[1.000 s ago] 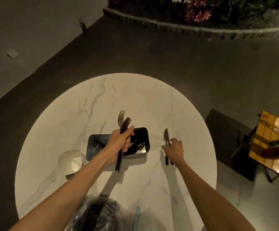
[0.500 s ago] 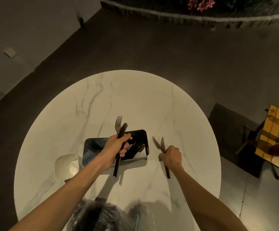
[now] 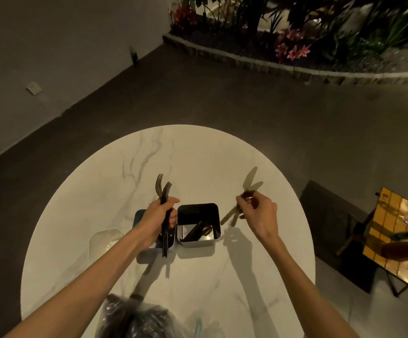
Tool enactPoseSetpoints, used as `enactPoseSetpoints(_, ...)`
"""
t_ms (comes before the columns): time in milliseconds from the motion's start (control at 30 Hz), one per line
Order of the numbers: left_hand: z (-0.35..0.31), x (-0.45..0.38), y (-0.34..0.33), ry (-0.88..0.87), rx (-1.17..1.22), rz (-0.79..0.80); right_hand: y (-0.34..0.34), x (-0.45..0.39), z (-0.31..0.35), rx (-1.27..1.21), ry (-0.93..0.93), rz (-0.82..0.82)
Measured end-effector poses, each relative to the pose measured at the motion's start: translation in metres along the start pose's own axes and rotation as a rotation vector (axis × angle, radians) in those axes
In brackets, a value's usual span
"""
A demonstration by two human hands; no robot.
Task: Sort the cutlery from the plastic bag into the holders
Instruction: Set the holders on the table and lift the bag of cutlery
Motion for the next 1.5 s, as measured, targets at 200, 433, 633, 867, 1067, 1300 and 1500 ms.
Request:
enactPoseSetpoints(200,-0.010,0.008,0.017,-0.066,0.084,-0.069,-0.025,0.030,0.052,-0.016,0.123,0.075)
enactPoseSetpoints(433,-0.002,0.015,0.040,-0.131,0.121,-0.124,-0.085,0.040,0.016,0.154,-0.023,0.209)
enactPoseSetpoints(633,0.001,0.019,0.047,-0.131,0.150,-0.126,-0.106,0.039,-0.004,0.160,-0.173,0.247)
enactPoseSetpoints(867,0.002,0.016,0.047,-0.141,0.052,-0.083,-0.083,0.046,0.028,0.165,0.010,0.059)
enactPoseSetpoints(1067,-0.012,0.022,0.045,-0.129,-0.051,-0.042,-0.134,0.090,0.084,0.372,0.252,0.564)
enactPoseSetpoints(1300,-0.015,0.033,0.070,-0.128,-0.109,0.036,-0.193,0.095,0.081,0.407,0.312,0.582)
enactPoseSetpoints(1500,-0.011,0.029,0.102,-0.248,-0.247,-0.024,-0.204,0.080,0.061,0.570,0.307,0.523)
Point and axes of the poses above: each hand's wrist, its own x-axis away from the middle knuckle, its own y-axis out of the back of the hand, z = x × y, the point moved 4 cm from there along -x, towards the middle knuckle, and after that the axes turned 13 degrees about -y, right-handed, at the moved point
